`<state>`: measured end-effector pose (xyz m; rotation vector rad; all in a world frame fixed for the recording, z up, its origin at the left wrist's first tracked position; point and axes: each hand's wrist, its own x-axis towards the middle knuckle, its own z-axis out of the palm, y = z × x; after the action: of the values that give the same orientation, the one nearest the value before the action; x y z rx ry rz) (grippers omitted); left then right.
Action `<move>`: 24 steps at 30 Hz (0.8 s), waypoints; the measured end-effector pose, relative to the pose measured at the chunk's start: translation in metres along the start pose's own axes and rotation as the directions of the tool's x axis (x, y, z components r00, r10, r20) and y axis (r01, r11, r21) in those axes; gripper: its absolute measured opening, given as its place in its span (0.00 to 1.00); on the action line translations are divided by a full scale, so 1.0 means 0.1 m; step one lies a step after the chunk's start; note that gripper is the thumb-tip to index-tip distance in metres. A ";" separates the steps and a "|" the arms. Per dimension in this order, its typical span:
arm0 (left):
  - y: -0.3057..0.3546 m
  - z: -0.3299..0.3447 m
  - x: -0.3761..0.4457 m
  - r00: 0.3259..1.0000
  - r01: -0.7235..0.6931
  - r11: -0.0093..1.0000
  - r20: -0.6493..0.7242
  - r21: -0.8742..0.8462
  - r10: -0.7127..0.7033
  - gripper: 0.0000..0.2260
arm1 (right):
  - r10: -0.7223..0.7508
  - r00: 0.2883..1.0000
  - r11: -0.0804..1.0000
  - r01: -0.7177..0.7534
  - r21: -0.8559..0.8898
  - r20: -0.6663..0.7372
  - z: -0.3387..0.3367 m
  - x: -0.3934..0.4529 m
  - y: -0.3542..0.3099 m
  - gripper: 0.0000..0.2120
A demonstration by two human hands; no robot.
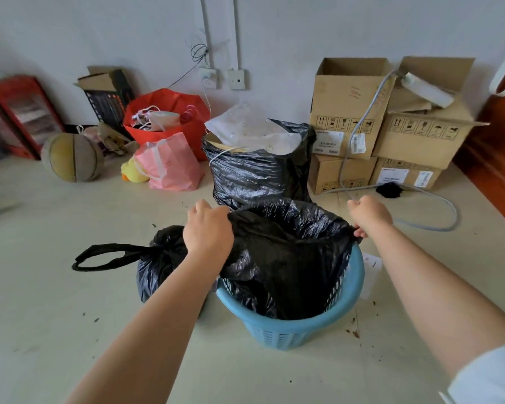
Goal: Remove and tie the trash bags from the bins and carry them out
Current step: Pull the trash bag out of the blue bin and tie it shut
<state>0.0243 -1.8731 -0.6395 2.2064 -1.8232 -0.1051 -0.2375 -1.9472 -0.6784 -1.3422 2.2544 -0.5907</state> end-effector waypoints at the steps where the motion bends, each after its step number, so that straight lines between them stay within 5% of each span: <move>1: 0.00 -0.01 0.01 1.000 -0.007 0.999 -0.001 0.041 0.007 0.10 | 0.040 0.999 0.996 -0.040 -0.076 0.002 0.00 0.02 0.00 0.10; 3: -0.03 -0.03 0.04 0.999 0.002 1.000 0.039 0.020 -0.002 0.08 | 0.183 0.981 0.973 -0.173 -0.152 0.058 -0.04 0.03 0.03 0.07; 5: -0.06 -0.05 0.09 0.997 -0.008 0.999 0.076 -0.033 0.011 0.07 | 0.302 0.924 0.953 -0.292 -0.078 0.235 -0.04 0.07 0.06 0.13; 8: -0.08 -0.09 0.17 0.997 -0.001 0.987 0.079 -0.161 0.014 0.07 | 0.341 0.850 0.931 -0.364 -0.021 0.400 -0.04 0.09 0.03 0.17; 12: -0.08 -0.10 0.23 0.999 0.002 0.975 0.054 -0.222 0.010 0.10 | 0.114 0.991 0.993 -0.114 -0.010 0.068 -0.01 0.17 -0.11 0.07; 16: -0.02 -0.17 0.24 0.986 -0.168 0.946 -0.047 -0.277 0.161 0.16 | -0.213 0.970 0.883 0.241 0.402 -0.114 0.03 0.09 -0.44 0.09; 20: 0.05 -0.34 0.20 0.958 -0.276 0.788 -0.091 -0.551 0.272 0.16 | -0.370 0.929 0.658 0.265 0.705 -0.003 -0.09 -0.23 -0.54 0.14; 22: 0.05 -0.39 0.16 0.980 -0.122 0.593 -0.001 -0.796 0.199 0.17 | -0.429 0.894 0.723 0.258 0.641 0.125 -0.15 -0.33 -0.42 0.12; 24: -0.02 -0.34 0.14 0.985 0.033 0.567 0.124 -0.823 0.122 0.15 | -0.442 0.840 0.855 0.290 0.429 0.314 -0.19 -0.39 -0.31 0.02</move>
<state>0.0370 -1.8809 -0.6059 1.4743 -1.4242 -0.9630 -0.2104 -1.9233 -0.6390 -1.5460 1.4697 -0.7412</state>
